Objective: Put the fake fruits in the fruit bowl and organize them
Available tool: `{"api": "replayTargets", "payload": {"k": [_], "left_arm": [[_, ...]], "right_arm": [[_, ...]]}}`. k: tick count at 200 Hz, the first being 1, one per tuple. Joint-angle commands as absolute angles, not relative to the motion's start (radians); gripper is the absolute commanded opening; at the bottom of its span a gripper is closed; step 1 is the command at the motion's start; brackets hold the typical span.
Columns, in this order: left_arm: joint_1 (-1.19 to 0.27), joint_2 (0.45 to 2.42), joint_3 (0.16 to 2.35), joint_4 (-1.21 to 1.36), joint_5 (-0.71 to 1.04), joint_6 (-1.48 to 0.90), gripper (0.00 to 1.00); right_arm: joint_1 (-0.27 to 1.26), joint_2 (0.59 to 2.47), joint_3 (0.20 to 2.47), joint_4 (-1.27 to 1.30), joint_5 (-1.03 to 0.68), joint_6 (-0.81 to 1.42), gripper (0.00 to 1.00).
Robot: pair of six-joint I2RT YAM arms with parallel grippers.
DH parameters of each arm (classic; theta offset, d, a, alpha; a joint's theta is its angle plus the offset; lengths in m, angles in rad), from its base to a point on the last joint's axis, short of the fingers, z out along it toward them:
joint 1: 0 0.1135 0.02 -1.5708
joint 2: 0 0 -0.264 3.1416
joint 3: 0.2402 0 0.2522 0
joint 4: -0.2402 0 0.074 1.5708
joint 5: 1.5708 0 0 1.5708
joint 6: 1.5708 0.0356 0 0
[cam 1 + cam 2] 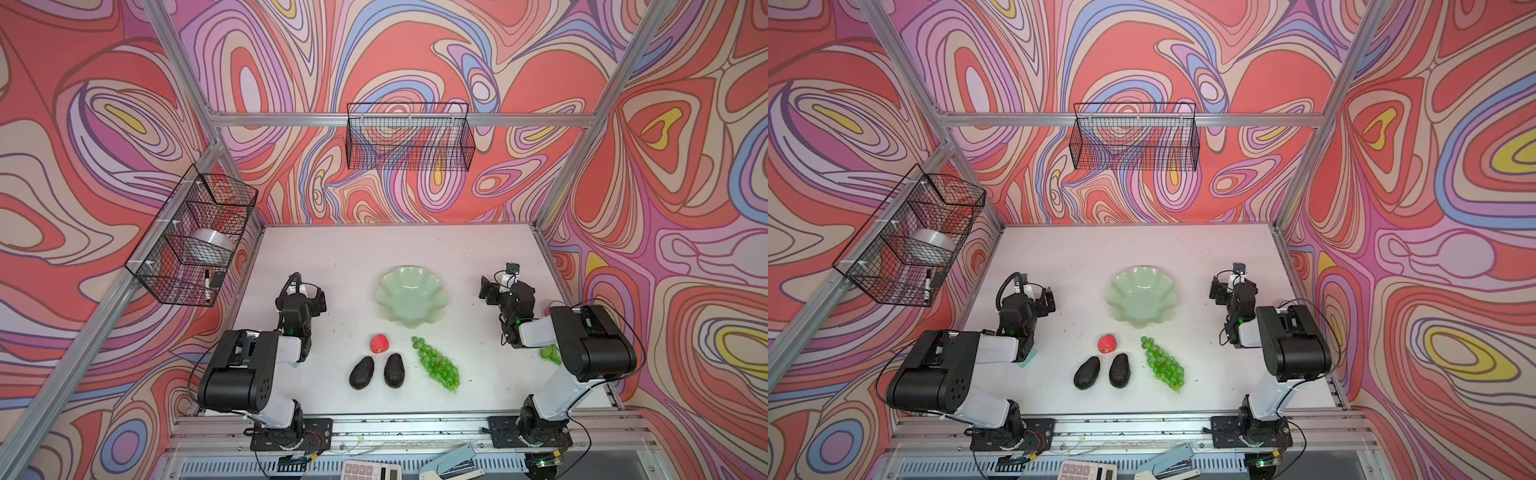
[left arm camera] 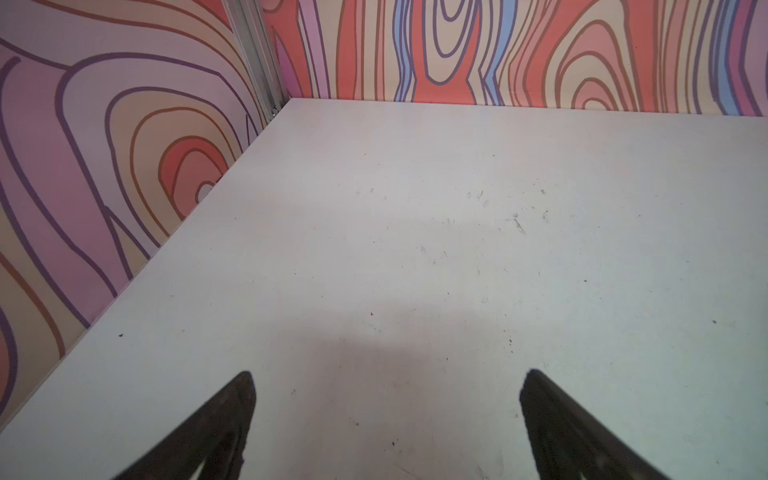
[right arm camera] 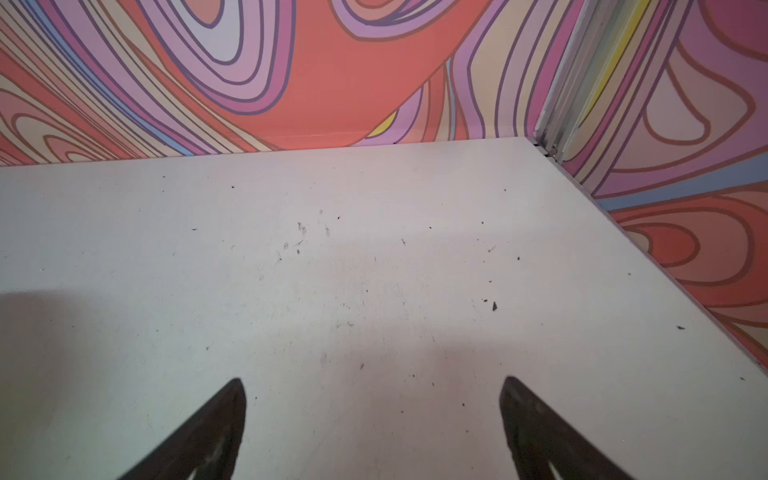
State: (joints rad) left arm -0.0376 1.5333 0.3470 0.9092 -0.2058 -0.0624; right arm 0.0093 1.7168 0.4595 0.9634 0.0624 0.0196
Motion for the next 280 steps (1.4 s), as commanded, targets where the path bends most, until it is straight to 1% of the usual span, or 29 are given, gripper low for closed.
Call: {"api": "replayTargets", "payload": {"k": [1,209,227,237,245,257,260,265,272,274,275,280], "left_arm": [[-0.032,1.542,0.359,0.923,-0.200,-0.048,1.00],[-0.031,1.541,0.361,0.920,-0.197,-0.048,1.00],[-0.030,1.536,0.358,0.926,-0.198,-0.049,1.00],[-0.031,1.505,0.358,0.894,-0.185,-0.041,1.00],[-0.033,1.452,0.373,0.818,-0.167,-0.032,1.00],[-0.049,1.368,0.431,0.631,-0.203,-0.032,1.00],[-0.054,1.352,0.453,0.573,-0.224,-0.043,1.00],[-0.057,1.324,0.495,0.471,-0.259,-0.081,1.00],[-0.056,1.298,0.567,0.347,-0.292,-0.166,1.00],[-0.056,1.291,0.580,0.317,-0.296,-0.187,1.00],[-0.057,1.288,0.585,0.303,-0.296,-0.193,1.00],[-0.056,1.277,0.619,0.247,-0.276,-0.237,1.00]], "right_arm": [[0.008,1.713,0.469,0.954,0.070,0.020,0.98],[0.006,1.713,0.473,0.947,0.063,0.023,0.98],[0.006,1.707,0.469,0.958,0.095,0.022,0.98],[0.006,1.683,0.488,0.908,0.148,0.046,0.99],[0.007,1.638,0.524,0.818,0.192,0.059,0.99],[0.006,1.571,0.636,0.561,0.245,0.093,0.98],[0.007,1.556,0.678,0.474,0.264,0.132,0.98],[0.006,1.544,0.721,0.398,0.286,0.187,0.99],[0.006,1.536,0.812,0.262,0.321,0.339,0.98],[0.006,1.536,0.825,0.246,0.323,0.359,0.98],[0.007,1.538,0.851,0.187,0.324,0.397,0.99],[0.006,1.543,0.914,0.075,0.310,0.466,0.98]]}}
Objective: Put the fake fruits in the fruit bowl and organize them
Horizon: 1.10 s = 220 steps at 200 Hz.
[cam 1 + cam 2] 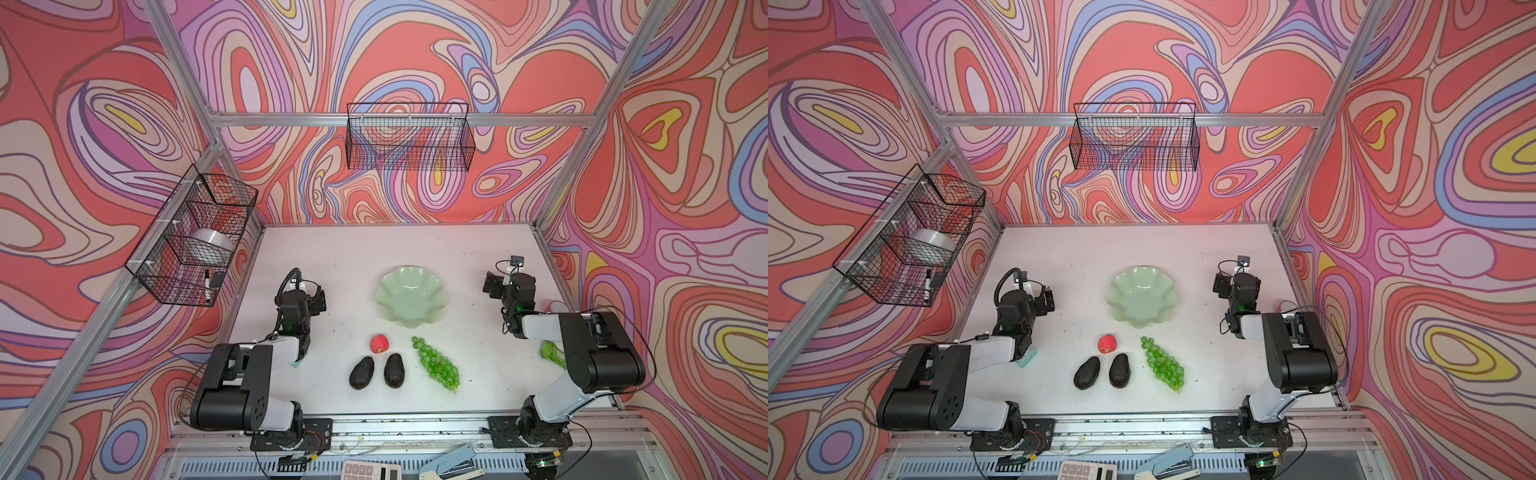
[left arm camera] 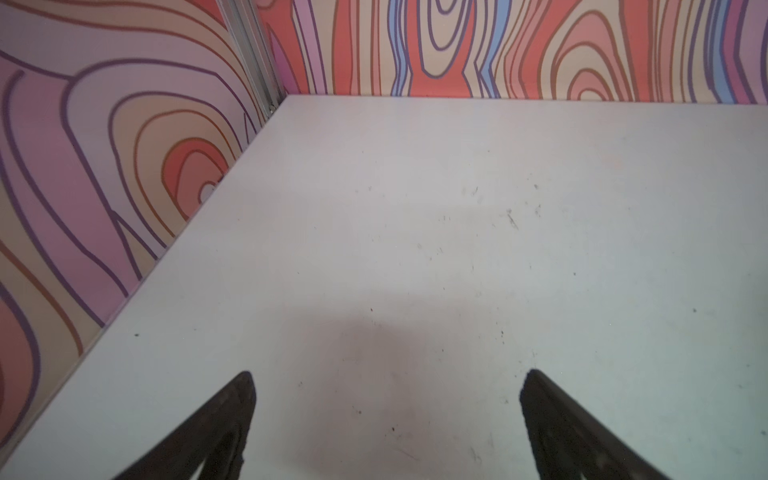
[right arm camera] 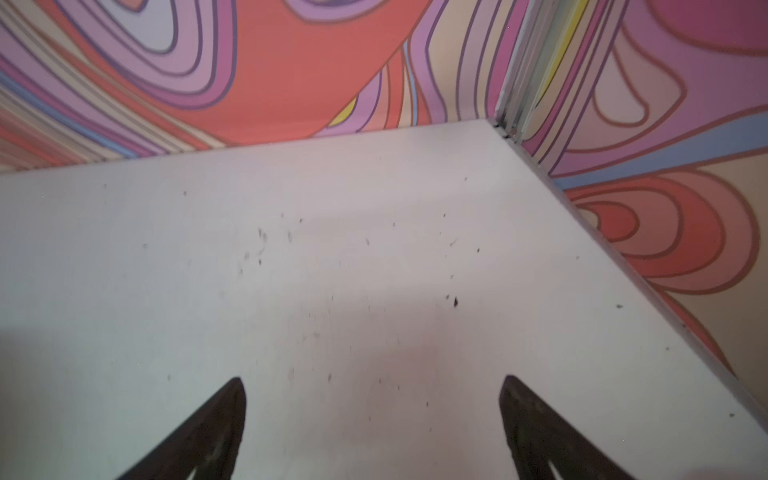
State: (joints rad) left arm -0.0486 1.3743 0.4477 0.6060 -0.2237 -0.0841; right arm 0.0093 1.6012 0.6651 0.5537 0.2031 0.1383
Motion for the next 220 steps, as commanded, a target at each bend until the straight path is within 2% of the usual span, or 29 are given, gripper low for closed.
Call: {"api": "replayTargets", "payload": {"k": [1,18,44,70,97,118,174,220], "left_arm": [[-0.056,1.275,0.624,0.239,-0.271,-0.245,1.00],[-0.056,1.249,0.687,0.128,-0.201,-0.411,1.00],[-0.055,1.204,0.811,-0.091,0.035,-0.442,0.98],[-0.080,1.167,0.926,-0.462,0.224,-0.422,0.89],[-0.274,1.096,0.948,-0.741,0.078,-0.367,0.91],[-0.417,1.076,0.924,-0.866,0.050,-0.432,0.90],[-0.709,0.971,0.813,-0.957,-0.023,-0.678,0.89],[-0.811,0.985,0.752,-0.897,-0.025,-0.791,0.88]], "right_arm": [[0.006,1.543,0.914,0.075,0.310,0.466,0.98],[0.006,1.615,1.064,-0.136,0.191,0.442,0.98],[0.008,1.529,0.942,0.015,0.071,0.473,0.98],[0.011,1.447,0.951,-0.070,0.079,0.486,0.98],[0.024,1.434,0.983,-0.137,0.044,0.466,0.98],[0.052,1.407,0.965,-0.117,0.087,0.464,0.98],[0.144,1.385,0.985,-0.086,0.124,0.452,0.98],[0.196,1.366,1.011,-0.092,0.130,0.447,0.98]]}}
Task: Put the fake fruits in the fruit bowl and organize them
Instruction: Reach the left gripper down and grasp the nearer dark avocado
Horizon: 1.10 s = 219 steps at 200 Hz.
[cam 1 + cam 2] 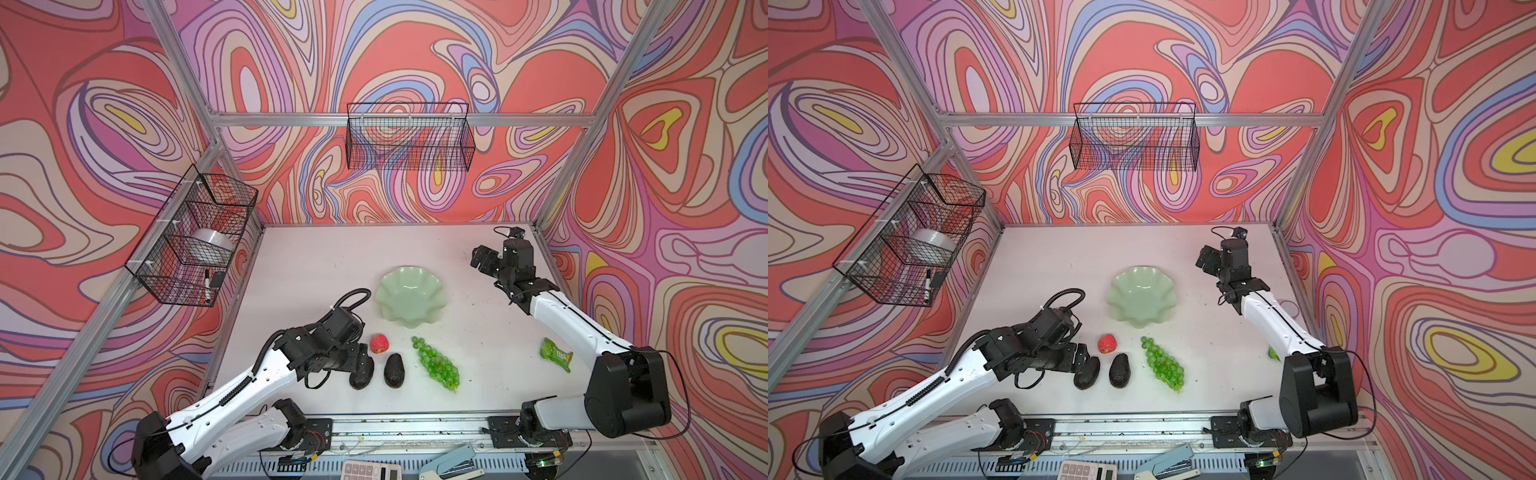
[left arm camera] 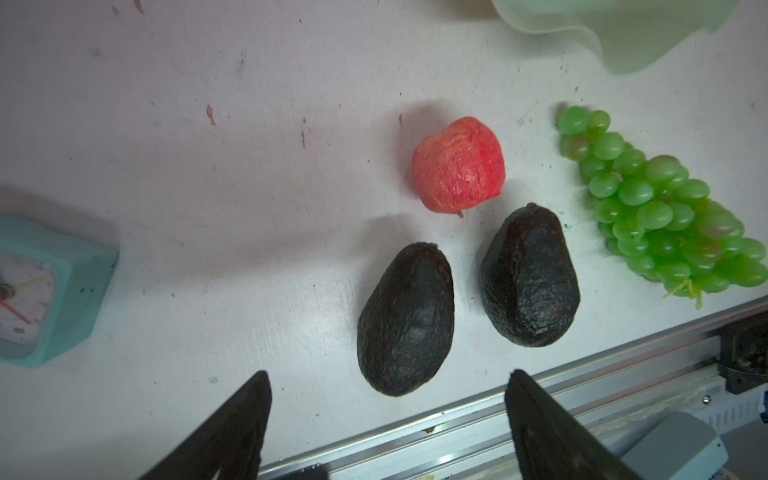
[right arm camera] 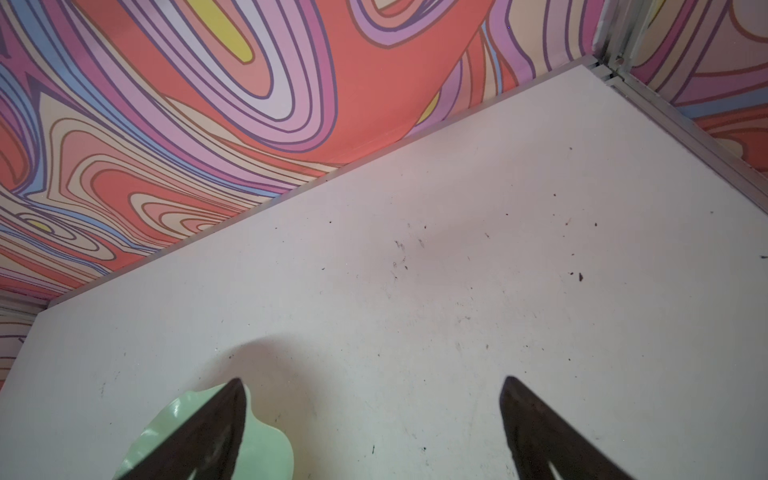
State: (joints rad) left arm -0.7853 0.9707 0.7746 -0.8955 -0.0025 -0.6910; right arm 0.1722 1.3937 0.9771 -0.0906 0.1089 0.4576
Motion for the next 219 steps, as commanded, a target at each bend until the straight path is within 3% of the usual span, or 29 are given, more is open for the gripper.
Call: {"api": "replayTargets", "payload": {"k": [1,101,159,186,219], "left_arm": [[-0.812,0.986,0.751,-0.894,-0.025,-0.791,0.88],[-0.914,1.168,0.700,-0.749,-0.022,-0.825,0.89],[-0.914,1.258,0.660,-0.690,-0.059,-0.854,0.84],[-0.913,1.257,0.642,-0.670,-0.059,-0.862,0.75],[-0.913,1.206,0.653,-0.717,-0.072,-0.830,0.55]], "right_arm": [[0.198,1.367,1.012,-0.093,0.130,0.447,0.98],[0.222,1.357,0.971,-0.074,0.133,0.472,0.98],[0.223,1.371,0.968,-0.049,0.128,0.480,0.98],[0.223,1.379,0.967,-0.043,0.122,0.485,0.98],[0.222,1.395,0.965,-0.031,0.117,0.488,0.98]]}}
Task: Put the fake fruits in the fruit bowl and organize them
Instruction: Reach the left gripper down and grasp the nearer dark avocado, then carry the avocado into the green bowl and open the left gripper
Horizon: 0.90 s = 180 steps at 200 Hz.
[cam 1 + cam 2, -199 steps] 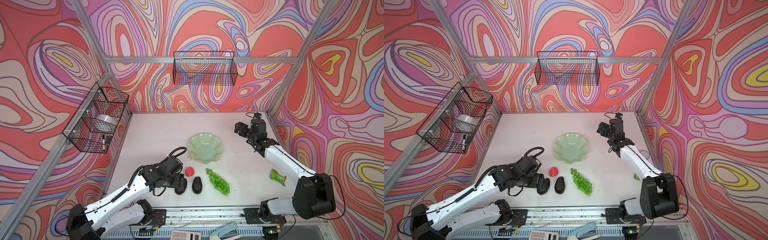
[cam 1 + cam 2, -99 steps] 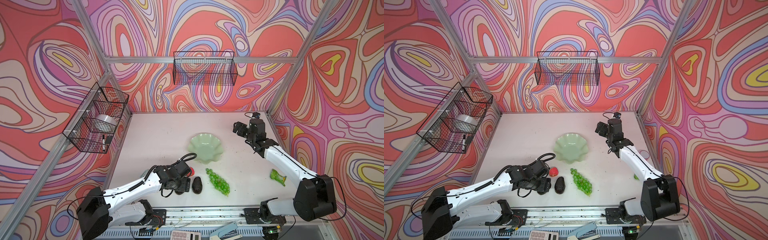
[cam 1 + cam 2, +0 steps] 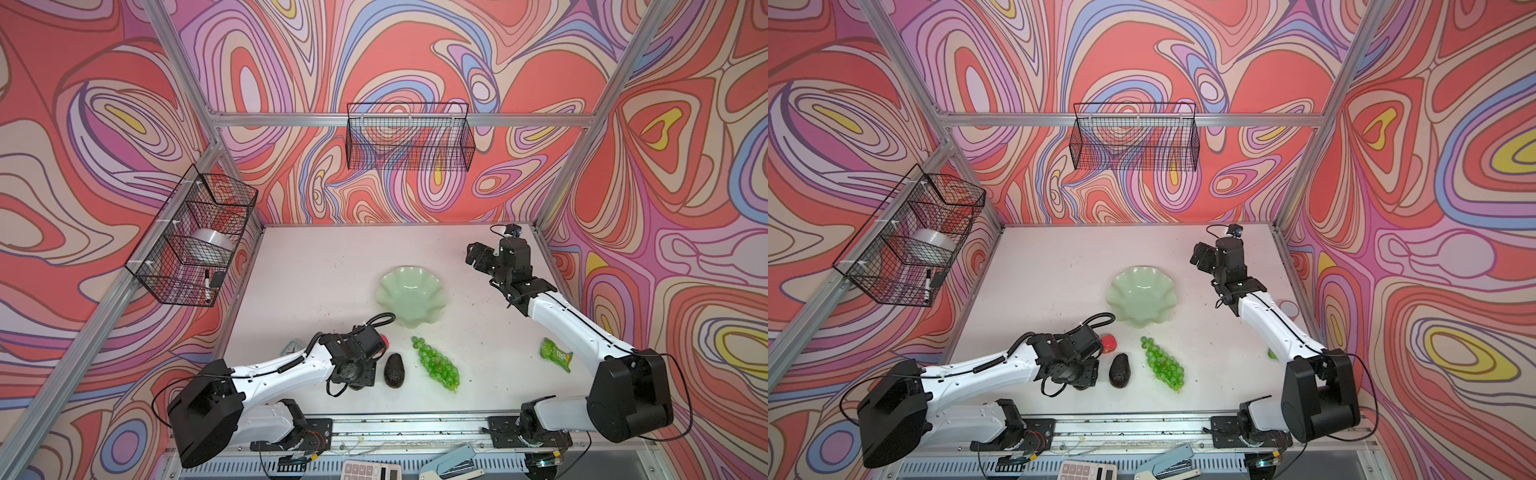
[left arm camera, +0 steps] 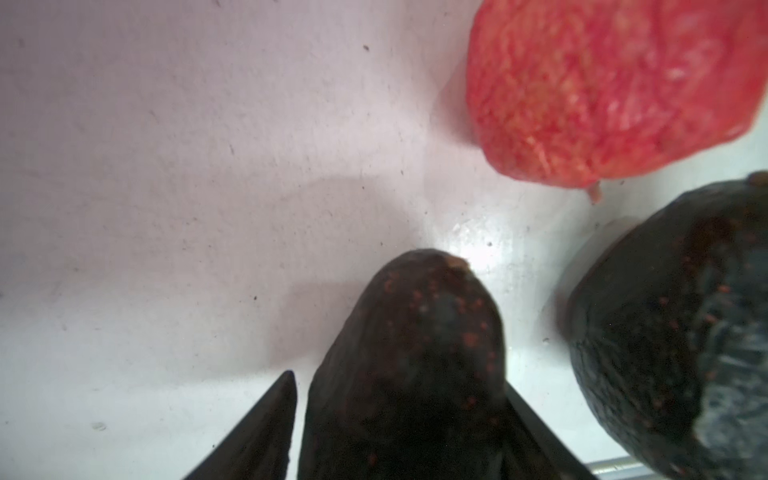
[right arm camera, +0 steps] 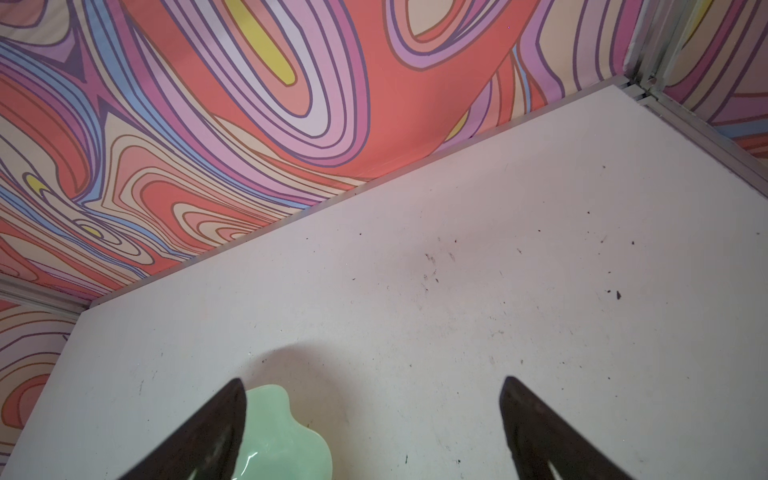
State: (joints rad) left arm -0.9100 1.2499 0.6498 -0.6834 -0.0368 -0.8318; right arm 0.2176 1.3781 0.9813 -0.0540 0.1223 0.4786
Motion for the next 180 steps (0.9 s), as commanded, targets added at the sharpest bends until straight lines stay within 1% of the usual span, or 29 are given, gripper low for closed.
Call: {"api": "replayTargets", "payload": {"k": [1,21,43,61,71,82,101,130,157,180], "left_arm": [[-0.914,1.203,0.653,-0.719,-0.074,-0.829,0.55],[-0.912,1.137,0.694,-0.798,-0.084,-0.812,0.50],[-0.912,1.051,0.791,-0.889,-0.119,-0.776,0.49],[-0.911,1.014,0.860,-0.871,-0.161,-0.706,0.51],[-0.900,1.029,0.899,-0.834,-0.174,-0.648,0.51],[-0.872,1.080,0.950,-0.787,-0.164,-0.588,0.51],[-0.815,1.225,1.061,-0.715,-0.102,-0.529,0.51],[-0.787,1.453,1.247,-0.629,-0.052,-0.433,0.51],[-0.766,1.654,1.433,-0.639,-0.002,-0.378,0.50],[-0.743,1.792,1.526,-0.646,0.007,-0.362,0.50]], "right_arm": [[0.222,1.396,0.965,-0.032,0.117,0.489,0.98],[0.223,1.406,0.969,-0.030,0.111,0.492,0.98],[0.223,1.415,0.962,-0.018,0.113,0.502,0.98],[0.223,1.427,0.959,-0.001,0.114,0.514,0.98],[0.223,1.434,0.960,0.003,0.110,0.517,0.98],[0.222,1.440,0.965,0.002,0.107,0.518,0.98],[0.223,1.441,0.976,-0.014,0.114,0.513,0.98],[0.223,1.403,0.977,-0.052,0.139,0.495,0.98],[0.222,1.362,0.989,-0.113,0.159,0.474,0.99],[0.222,1.312,0.995,-0.148,0.172,0.451,0.98]]}}
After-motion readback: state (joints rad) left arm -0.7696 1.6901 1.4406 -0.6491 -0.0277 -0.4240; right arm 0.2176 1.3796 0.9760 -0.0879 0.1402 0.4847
